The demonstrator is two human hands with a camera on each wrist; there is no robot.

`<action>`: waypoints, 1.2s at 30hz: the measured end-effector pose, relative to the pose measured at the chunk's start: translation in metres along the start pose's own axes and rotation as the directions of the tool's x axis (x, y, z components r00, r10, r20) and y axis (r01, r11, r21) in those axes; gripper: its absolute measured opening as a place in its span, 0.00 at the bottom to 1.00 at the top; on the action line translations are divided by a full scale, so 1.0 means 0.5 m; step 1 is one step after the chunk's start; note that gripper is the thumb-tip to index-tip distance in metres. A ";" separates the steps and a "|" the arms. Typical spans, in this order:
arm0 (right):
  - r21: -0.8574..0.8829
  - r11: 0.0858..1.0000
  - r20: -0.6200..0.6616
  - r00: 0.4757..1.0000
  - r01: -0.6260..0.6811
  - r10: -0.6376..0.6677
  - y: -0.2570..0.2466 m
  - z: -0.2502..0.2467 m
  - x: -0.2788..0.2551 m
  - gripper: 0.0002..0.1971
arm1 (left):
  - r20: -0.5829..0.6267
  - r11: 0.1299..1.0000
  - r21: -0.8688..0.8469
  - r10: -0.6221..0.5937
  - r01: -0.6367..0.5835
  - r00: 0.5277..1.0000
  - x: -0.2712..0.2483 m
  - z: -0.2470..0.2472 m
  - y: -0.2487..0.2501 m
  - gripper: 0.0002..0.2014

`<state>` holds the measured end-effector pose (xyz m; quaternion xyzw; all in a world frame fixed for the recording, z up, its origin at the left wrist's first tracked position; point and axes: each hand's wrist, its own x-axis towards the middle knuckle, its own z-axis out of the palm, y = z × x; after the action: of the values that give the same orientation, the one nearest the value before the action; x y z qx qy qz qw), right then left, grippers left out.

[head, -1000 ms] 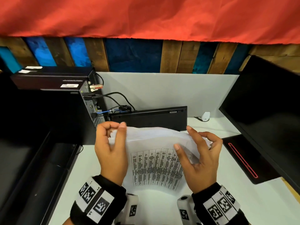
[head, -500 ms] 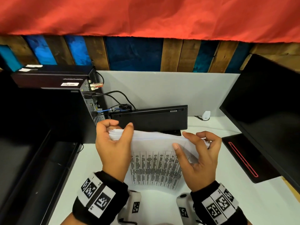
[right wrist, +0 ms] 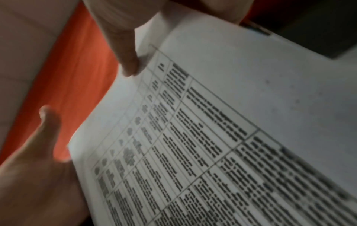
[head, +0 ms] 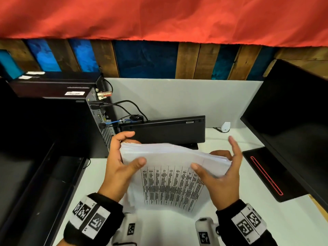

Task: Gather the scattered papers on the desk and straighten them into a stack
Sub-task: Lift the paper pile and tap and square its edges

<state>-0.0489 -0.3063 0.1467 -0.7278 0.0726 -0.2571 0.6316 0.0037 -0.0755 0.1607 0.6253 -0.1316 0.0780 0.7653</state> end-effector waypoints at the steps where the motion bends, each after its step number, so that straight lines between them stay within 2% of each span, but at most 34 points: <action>1: 0.059 0.994 0.077 0.993 -0.093 0.088 0.009 -0.007 0.005 0.47 | 0.067 0.997 0.022 -0.079 0.078 0.995 0.000 -0.013 -0.009 0.44; 2: 0.107 0.975 0.181 0.968 -0.196 0.175 0.019 -0.014 0.010 0.43 | 0.124 0.980 0.069 -0.197 0.189 0.973 0.000 -0.031 -0.031 0.47; 4: 0.064 0.925 0.382 0.865 -0.375 0.324 0.044 -0.026 0.020 0.33 | 0.227 0.896 0.213 -0.434 0.390 0.872 -0.003 -0.059 -0.068 0.44; 5: -0.018 0.912 0.442 0.815 -0.410 0.375 0.062 -0.028 0.021 0.30 | 0.232 0.852 0.300 -0.501 0.429 0.834 -0.009 -0.066 -0.088 0.39; 6: -0.087 0.904 0.463 0.786 -0.419 0.409 0.077 -0.027 0.020 0.28 | 0.192 0.823 0.367 -0.524 0.434 0.830 -0.016 -0.067 -0.106 0.33; 8: -0.139 0.902 0.413 0.804 -0.408 0.427 0.101 -0.019 0.019 0.26 | 0.034 0.820 0.397 -0.462 0.412 0.886 -0.028 -0.052 -0.123 0.23; 10: -0.112 0.918 0.313 0.863 -0.380 0.396 0.102 -0.005 0.023 0.21 | -0.110 0.865 0.356 -0.338 0.355 0.935 -0.027 -0.026 -0.114 0.20; 12: -0.122 0.941 0.223 0.915 -0.316 0.336 0.088 0.007 0.030 0.11 | -0.204 0.903 0.329 -0.216 0.275 0.955 -0.020 -0.004 -0.102 0.16; 14: -0.119 0.967 0.173 0.954 -0.226 0.245 0.059 0.019 0.027 0.05 | -0.244 0.926 0.312 -0.140 0.214 0.960 -0.019 0.016 -0.083 0.11; 17: -0.027 0.993 0.140 0.983 -0.116 0.119 0.034 0.034 0.013 0.12 | -0.238 0.955 0.261 -0.078 0.141 0.968 -0.023 0.035 -0.062 0.12; 19: 0.020 0.989 0.124 0.982 -0.148 0.145 0.037 0.036 0.004 0.13 | -0.261 0.964 0.212 -0.103 0.161 0.960 -0.025 0.034 -0.058 0.14; 23: 0.033 0.954 0.146 0.946 -0.297 0.289 0.055 0.027 0.010 0.12 | -0.265 0.968 0.168 -0.137 0.186 0.954 -0.020 0.017 -0.056 0.19; 28: 0.117 0.960 0.144 0.961 -0.253 0.236 0.022 0.035 0.024 0.12 | -0.279 0.985 0.090 -0.113 0.144 0.954 -0.004 0.028 -0.027 0.18; 30: 0.128 0.974 0.097 0.979 -0.189 0.177 0.003 0.040 0.029 0.15 | -0.295 0.993 0.079 -0.064 0.091 0.954 0.006 0.031 -0.015 0.20; 32: 0.109 0.992 0.001 0.998 -0.064 0.064 -0.001 0.040 0.030 0.31 | -0.309 0.995 0.089 -0.011 0.040 0.951 0.013 0.035 -0.008 0.22; 34: -0.026 0.993 -0.064 0.991 0.119 -0.121 -0.005 0.039 0.027 0.43 | -0.305 0.998 0.065 0.005 0.016 0.952 0.015 0.042 -0.005 0.24; 35: -0.102 0.971 -0.052 0.974 0.214 -0.220 -0.005 0.038 0.023 0.44 | -0.291 0.999 0.037 -0.002 0.013 0.957 0.014 0.044 -0.005 0.25; 36: -0.153 0.946 -0.021 0.956 0.287 -0.294 -0.004 0.038 0.019 0.41 | -0.279 1.000 0.018 -0.005 0.010 0.960 0.014 0.048 -0.003 0.26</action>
<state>-0.0326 -0.2933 0.1500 -0.7697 -0.0027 -0.3569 0.5292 0.0082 -0.0995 0.1658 0.6159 -0.0193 0.1638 0.7704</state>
